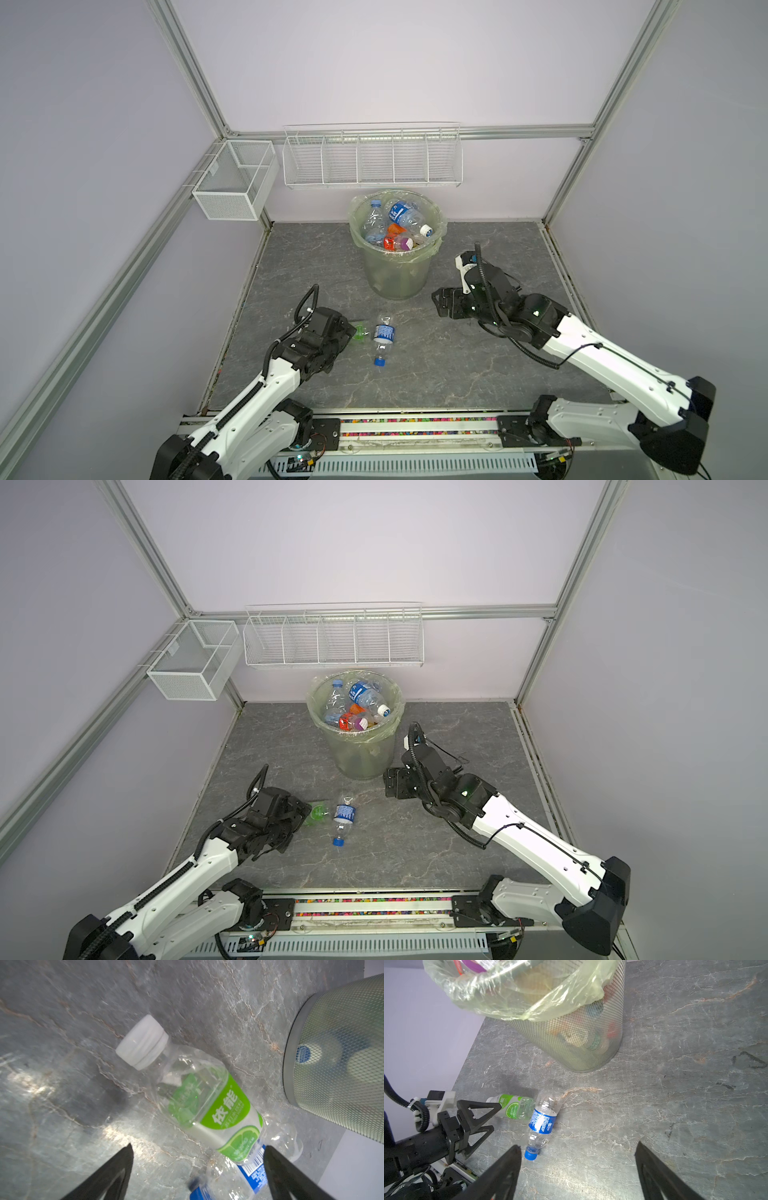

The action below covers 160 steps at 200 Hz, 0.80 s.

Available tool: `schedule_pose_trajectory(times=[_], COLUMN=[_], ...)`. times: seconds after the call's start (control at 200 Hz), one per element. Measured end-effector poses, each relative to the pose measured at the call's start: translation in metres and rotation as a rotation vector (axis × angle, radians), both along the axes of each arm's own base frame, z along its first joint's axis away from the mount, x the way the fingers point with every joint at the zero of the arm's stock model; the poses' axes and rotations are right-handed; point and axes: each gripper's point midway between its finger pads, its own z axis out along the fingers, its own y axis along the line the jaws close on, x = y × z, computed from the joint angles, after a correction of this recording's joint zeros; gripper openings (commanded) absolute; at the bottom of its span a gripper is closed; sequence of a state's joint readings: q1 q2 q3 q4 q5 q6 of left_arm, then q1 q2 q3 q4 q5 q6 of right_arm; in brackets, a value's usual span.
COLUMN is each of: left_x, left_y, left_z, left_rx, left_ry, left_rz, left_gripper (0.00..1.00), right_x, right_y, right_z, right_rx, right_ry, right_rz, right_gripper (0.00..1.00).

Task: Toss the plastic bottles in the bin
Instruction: 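Withdraw the right gripper while the left gripper lowers onto the green-labelled bottle, then close the left gripper on the green-labelled bottle and lift it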

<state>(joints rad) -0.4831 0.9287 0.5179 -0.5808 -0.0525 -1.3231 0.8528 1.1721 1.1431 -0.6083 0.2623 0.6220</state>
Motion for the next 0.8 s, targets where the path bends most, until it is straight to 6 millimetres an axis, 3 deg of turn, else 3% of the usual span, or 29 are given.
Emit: schedule_pose_trajectory(times=[0.235, 0.68, 0.8], left_x=[0.020, 0.040, 0.044], left_y=[0.003, -0.010, -0.012], left_z=[-0.005, -0.039, -0.047], left_rx=[0.032, 0.084, 0.104], left_ry=[0.063, 0.223, 0.258], left_rz=[0.048, 0.038, 0.022], left_gripper=[0.97, 0.95, 0.86], right_x=[0.000, -0.004, -0.005], right_y=[-0.002, -0.013, -0.015], right_z=[-0.001, -0.005, -0.004], right_rx=[0.000, -0.007, -0.005], right_ry=[0.000, -0.005, -0.008], right_rz=[-0.011, -0.032, -0.038], right_gripper=[0.88, 0.88, 0.88])
